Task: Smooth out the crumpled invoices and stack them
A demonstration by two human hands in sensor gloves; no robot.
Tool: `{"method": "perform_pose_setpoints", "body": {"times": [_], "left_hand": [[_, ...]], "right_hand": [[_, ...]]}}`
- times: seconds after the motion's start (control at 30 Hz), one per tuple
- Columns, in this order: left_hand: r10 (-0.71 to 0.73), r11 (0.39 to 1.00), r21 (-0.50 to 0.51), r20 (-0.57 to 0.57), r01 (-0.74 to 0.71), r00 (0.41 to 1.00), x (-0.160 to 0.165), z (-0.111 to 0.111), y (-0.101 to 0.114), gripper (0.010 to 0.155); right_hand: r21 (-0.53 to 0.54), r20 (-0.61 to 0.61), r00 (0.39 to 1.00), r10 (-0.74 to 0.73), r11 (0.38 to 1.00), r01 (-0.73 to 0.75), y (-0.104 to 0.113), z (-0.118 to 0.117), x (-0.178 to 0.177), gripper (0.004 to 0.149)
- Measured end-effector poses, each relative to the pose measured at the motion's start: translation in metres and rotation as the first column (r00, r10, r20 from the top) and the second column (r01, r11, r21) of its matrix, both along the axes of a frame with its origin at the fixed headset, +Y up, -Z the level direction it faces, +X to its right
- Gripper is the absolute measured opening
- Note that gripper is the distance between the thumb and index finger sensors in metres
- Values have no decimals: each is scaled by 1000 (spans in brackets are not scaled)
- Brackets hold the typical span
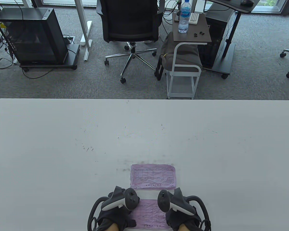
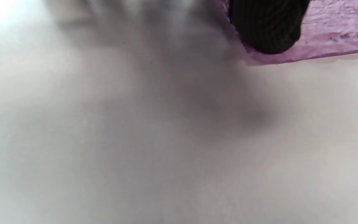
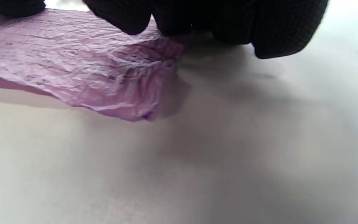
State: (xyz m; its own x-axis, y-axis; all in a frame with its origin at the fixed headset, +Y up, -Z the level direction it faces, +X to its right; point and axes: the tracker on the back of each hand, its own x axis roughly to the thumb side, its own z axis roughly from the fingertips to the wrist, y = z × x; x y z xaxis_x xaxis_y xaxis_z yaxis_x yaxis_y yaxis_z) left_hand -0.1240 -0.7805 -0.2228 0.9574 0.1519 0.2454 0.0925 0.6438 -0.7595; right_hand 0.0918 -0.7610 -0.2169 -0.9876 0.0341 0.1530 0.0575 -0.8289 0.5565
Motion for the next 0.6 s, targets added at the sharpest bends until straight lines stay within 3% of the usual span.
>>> {"method": "perform_pose_setpoints", "body": {"times": [0.13,0.23,0.3,0.4,0.47,0.6], "left_hand": [[6,1000,2,3,-6,1000,0,0,0,82],[11,1000,1,1,-11,1000,0,-1,0,82],[11,1000,0,1,-11,1000,0,-1,0,82],[11,1000,0,0,-11,1000,0,-1,0,82],[11,1000,-1,2,-11,1000,0,-1,-1,82],[13,1000,0,5,-13,1000,0,-1,-1,82]], "right_hand": [[21,24,999,-45,999,45,3,-1,13,51],[127,-14,990,-143,981,144,12,0,22,54],[148,-115,960,-257,951,272,16,1,18,56],[104,-280,866,-414,884,456,21,8,-2,54],[50,-409,805,-430,870,490,22,15,-22,52],[-32,-573,731,-371,901,432,14,30,-54,52]]}}
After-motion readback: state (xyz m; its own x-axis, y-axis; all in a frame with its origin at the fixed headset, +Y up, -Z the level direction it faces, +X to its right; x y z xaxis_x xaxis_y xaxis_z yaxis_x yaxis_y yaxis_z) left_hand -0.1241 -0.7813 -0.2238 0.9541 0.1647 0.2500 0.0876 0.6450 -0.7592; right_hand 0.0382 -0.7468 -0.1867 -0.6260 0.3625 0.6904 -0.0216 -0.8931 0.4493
